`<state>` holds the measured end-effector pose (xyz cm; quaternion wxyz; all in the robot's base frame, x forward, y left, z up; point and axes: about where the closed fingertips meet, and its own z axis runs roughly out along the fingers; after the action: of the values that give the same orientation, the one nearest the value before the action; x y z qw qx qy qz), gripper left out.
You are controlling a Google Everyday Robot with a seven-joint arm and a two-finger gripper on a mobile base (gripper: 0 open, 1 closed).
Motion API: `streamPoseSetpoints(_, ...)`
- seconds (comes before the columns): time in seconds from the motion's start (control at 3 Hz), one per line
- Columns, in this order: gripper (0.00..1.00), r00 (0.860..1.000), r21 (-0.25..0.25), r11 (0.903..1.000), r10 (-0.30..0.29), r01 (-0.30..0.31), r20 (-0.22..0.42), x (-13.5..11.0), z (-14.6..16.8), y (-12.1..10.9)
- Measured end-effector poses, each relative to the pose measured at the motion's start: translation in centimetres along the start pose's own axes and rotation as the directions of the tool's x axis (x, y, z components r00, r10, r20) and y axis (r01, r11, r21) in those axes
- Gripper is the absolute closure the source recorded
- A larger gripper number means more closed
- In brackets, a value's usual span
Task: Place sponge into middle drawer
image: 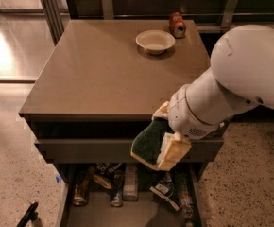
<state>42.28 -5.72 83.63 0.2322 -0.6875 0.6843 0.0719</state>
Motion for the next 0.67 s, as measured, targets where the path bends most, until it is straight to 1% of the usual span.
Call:
streamPoseSetpoints(0.33,1.00,1.000,-0.022,0.9996,0.020,-0.020,0.004,1.7,1.0,1.8)
streamPoseSetpoints(0.67,1.00,0.999,-0.071,0.9964,0.046,-0.046,-0.007,4.0,5.3,4.1)
